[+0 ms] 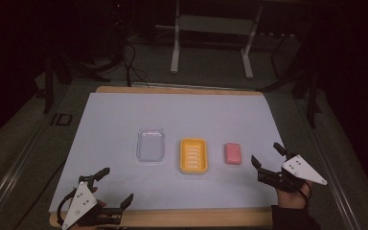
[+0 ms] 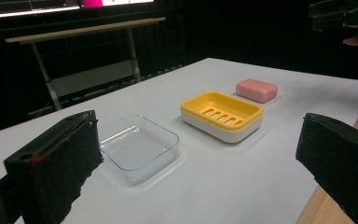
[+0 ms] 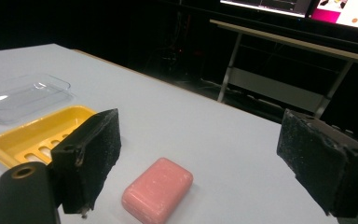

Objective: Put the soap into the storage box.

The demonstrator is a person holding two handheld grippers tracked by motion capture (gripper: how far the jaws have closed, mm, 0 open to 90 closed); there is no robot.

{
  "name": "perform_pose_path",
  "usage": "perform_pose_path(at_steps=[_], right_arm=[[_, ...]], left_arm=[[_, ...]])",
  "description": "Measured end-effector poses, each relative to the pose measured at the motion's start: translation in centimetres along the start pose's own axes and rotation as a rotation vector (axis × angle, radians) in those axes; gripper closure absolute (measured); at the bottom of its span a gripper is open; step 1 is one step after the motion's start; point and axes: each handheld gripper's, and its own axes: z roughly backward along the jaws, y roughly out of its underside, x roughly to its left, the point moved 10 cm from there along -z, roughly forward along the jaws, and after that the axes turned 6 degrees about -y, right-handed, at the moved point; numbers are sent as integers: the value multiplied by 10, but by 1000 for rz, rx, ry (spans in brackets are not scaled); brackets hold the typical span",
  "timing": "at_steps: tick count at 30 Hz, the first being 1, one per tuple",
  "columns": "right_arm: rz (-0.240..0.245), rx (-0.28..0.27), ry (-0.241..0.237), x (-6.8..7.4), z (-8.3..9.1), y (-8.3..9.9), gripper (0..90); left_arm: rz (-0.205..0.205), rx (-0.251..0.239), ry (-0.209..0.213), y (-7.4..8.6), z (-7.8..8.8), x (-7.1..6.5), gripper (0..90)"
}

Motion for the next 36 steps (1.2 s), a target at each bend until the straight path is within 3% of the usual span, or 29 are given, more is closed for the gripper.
perform_pose_path(at_steps=[6,7,8,12,15,17,21,23,26,32,36], right_arm=[[38,-4,-9,2,-2,-3,133],[86,-7,-20,4,-3,-6,134],[103,0,-25,5,-4,-6,134],[132,17,-39,9,-7,-8,135],[83,94,-30,7,-12,-2,140],[70,111,-8,4,-14,0,140],[52,163,74,-8,-17,3,139],[46,205,133,-16,-18,6,140],[10,293,180,-28,-19,14,140],[-70,392,233,-45,-16,28,132],[-161,502,221,-50,-12,40,133]], left_arm=[[2,2,-4,0,0,1,3],[9,-8,-5,-1,1,0,3],[9,-6,-4,-1,1,0,2],[10,-5,-10,-1,1,1,3],[10,-5,-32,-1,1,3,2],[8,-8,-42,-1,1,3,3],[-4,1,-42,1,1,2,3],[-11,12,-46,2,0,1,3],[-7,17,-39,3,-1,-1,3],[-16,24,-36,4,-2,-3,3],[-22,32,-37,5,-3,-3,3]])
